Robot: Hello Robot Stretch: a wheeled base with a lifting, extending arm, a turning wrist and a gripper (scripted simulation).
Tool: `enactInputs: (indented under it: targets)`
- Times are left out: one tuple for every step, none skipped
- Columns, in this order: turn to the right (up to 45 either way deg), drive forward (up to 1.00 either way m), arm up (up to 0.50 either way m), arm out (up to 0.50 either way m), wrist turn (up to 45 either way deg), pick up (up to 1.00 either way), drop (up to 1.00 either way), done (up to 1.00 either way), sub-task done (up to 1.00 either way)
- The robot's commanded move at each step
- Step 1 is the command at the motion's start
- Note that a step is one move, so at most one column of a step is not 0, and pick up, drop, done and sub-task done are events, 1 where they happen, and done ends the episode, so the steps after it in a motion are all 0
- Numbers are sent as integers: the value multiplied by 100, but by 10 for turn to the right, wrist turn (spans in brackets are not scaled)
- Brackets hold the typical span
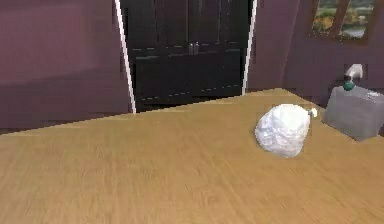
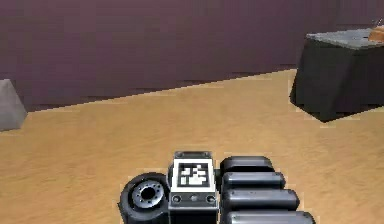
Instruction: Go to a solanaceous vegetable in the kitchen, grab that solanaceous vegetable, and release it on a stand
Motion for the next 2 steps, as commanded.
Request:
enactInputs:
  targets:
    - [0, 100, 0, 0, 0, 0, 0, 0, 0]
    - [0, 95, 0, 0, 0, 0, 0, 0, 0]
